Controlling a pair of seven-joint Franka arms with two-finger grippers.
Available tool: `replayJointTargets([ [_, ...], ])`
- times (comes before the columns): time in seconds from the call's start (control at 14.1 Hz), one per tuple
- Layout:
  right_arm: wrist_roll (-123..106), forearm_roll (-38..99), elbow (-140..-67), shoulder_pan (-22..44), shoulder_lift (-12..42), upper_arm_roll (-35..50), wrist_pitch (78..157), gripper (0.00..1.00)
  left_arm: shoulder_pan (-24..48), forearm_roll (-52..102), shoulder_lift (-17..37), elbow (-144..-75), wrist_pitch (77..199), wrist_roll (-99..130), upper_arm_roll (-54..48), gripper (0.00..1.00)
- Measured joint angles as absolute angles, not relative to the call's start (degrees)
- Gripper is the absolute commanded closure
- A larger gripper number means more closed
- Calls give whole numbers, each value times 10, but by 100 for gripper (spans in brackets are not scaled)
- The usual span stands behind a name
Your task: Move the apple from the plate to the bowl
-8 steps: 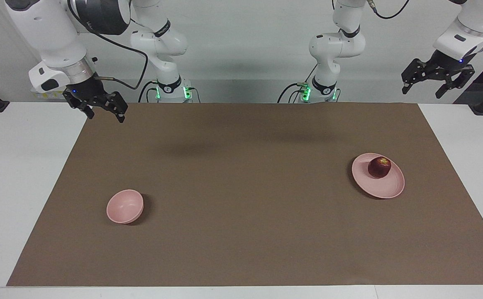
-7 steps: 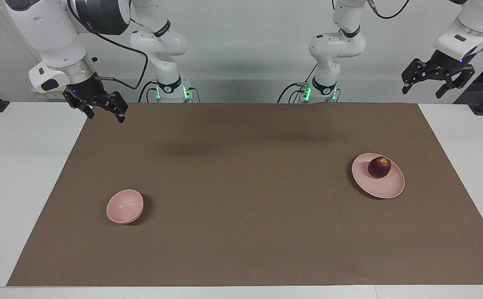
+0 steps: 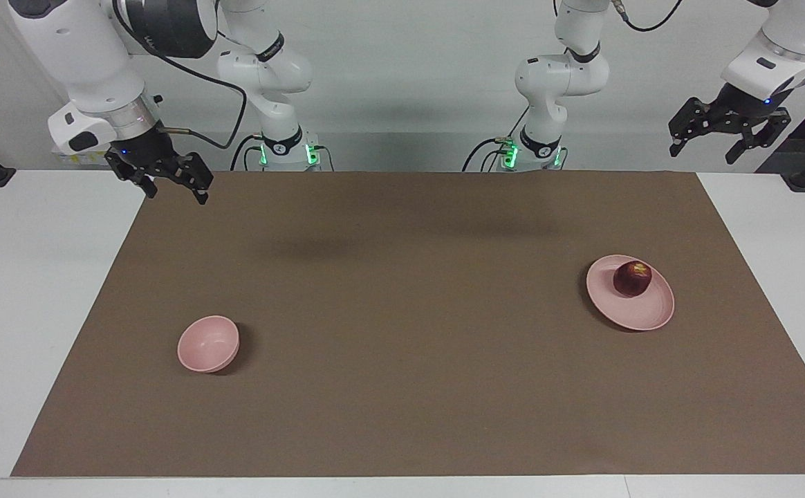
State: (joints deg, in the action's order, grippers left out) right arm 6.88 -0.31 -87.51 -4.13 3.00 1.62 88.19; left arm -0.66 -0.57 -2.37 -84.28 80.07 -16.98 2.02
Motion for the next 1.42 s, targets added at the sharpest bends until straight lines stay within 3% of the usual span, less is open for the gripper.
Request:
replayJointTargets([
  [1.42,69,-3,-876,-41,27,17,853,0,-6,-5,-24,-843,801,-170,15,0],
])
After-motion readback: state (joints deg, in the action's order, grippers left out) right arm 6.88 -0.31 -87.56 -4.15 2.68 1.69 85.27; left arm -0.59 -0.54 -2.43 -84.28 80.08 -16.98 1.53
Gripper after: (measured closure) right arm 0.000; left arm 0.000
